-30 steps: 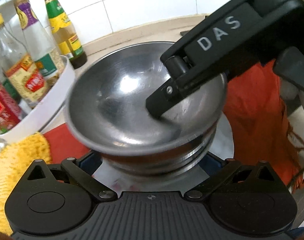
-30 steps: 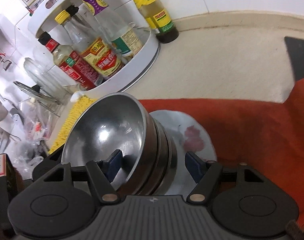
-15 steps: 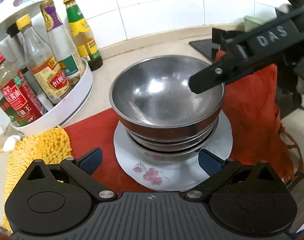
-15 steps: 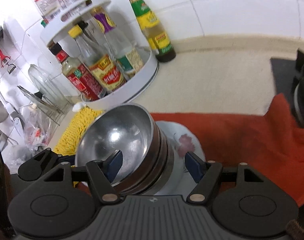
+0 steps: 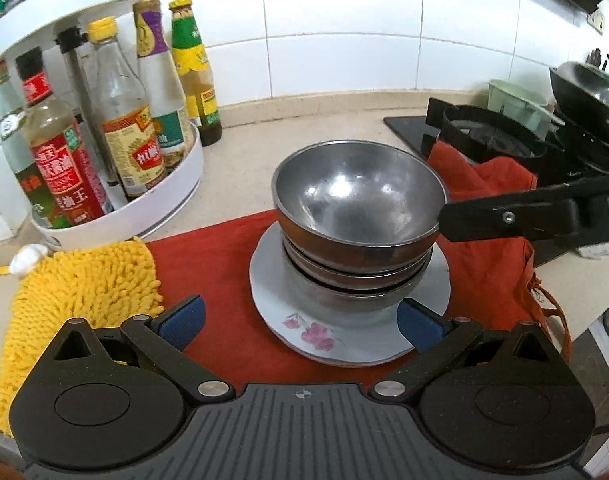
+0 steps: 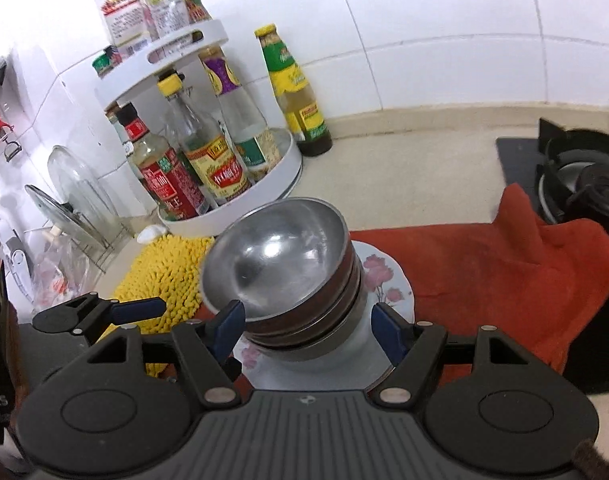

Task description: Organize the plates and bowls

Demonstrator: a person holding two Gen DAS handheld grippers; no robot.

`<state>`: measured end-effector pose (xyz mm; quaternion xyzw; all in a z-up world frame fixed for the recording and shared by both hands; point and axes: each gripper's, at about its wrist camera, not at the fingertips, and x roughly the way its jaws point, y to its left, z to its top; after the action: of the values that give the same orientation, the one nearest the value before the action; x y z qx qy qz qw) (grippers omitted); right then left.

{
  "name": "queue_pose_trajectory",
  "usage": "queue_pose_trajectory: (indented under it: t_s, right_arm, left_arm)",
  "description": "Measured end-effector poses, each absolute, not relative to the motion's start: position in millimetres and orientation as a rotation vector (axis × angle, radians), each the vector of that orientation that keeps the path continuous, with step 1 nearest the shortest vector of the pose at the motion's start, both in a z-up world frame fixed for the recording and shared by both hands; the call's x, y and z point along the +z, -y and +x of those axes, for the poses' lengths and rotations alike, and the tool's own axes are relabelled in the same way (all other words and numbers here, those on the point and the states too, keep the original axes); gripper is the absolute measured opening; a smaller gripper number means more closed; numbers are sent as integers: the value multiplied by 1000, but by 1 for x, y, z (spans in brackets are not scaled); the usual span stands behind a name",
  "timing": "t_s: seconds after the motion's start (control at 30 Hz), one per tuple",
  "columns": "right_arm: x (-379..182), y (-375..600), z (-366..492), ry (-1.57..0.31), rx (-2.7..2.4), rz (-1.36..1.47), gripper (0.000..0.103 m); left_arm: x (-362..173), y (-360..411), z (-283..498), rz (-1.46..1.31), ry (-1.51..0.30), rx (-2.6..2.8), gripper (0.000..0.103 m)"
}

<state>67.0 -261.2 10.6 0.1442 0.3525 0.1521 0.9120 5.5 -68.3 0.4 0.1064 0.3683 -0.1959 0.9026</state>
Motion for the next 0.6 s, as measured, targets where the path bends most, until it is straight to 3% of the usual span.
queue_pose_trajectory:
  t_s: [0.6]
  right_arm:
    - [12,237,-14,-644,103,301,67]
  left_arm:
    - [8,52,-28,135,-730,-421,103]
